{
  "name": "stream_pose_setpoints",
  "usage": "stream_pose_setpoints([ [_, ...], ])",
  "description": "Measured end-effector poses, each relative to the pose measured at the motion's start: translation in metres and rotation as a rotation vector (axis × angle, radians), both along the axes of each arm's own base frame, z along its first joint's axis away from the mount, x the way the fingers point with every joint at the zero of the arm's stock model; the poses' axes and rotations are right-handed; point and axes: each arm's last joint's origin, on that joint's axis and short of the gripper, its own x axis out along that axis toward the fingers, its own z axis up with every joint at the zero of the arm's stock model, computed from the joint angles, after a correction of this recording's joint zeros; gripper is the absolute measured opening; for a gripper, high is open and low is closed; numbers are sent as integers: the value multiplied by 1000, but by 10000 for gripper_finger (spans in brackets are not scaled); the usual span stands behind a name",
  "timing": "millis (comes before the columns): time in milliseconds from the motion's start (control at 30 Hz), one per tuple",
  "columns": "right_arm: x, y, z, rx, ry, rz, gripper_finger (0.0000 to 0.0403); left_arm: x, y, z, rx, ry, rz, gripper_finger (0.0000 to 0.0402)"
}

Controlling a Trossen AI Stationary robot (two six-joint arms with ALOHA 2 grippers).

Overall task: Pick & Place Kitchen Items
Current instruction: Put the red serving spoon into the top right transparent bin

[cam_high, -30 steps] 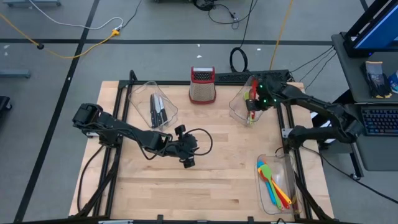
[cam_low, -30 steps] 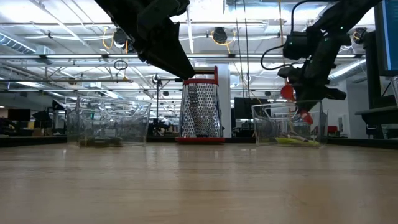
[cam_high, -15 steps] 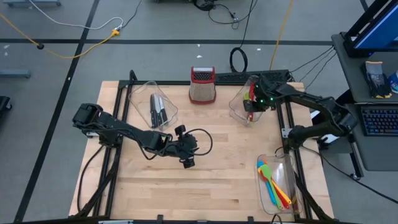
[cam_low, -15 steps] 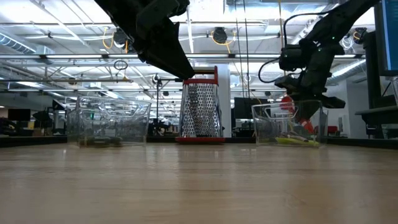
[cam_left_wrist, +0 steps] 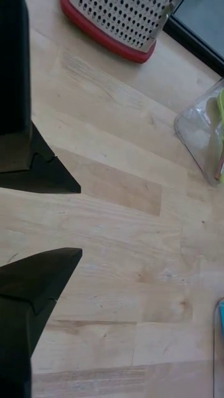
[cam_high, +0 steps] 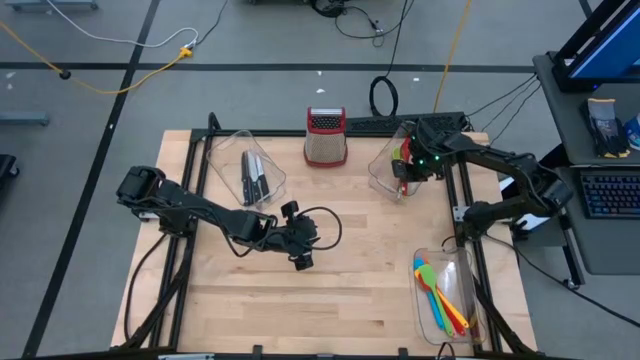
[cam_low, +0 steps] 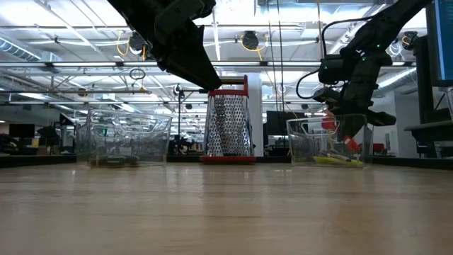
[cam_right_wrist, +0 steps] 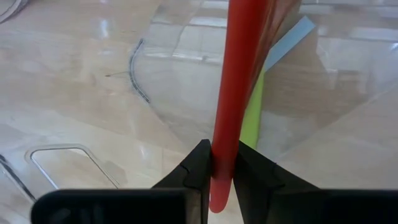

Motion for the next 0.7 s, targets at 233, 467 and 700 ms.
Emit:
stream_pose_setpoints([
  [233,0,0,0,6,1,-10,41,0,0,0,-2,0,2,152],
  [467,0,0,0,6,1,-11,55,0,-1,0,-19,4,-14,152],
  [700,0,0,0,4,1,-10,52,0,-1,0,-20,4,-14,152],
])
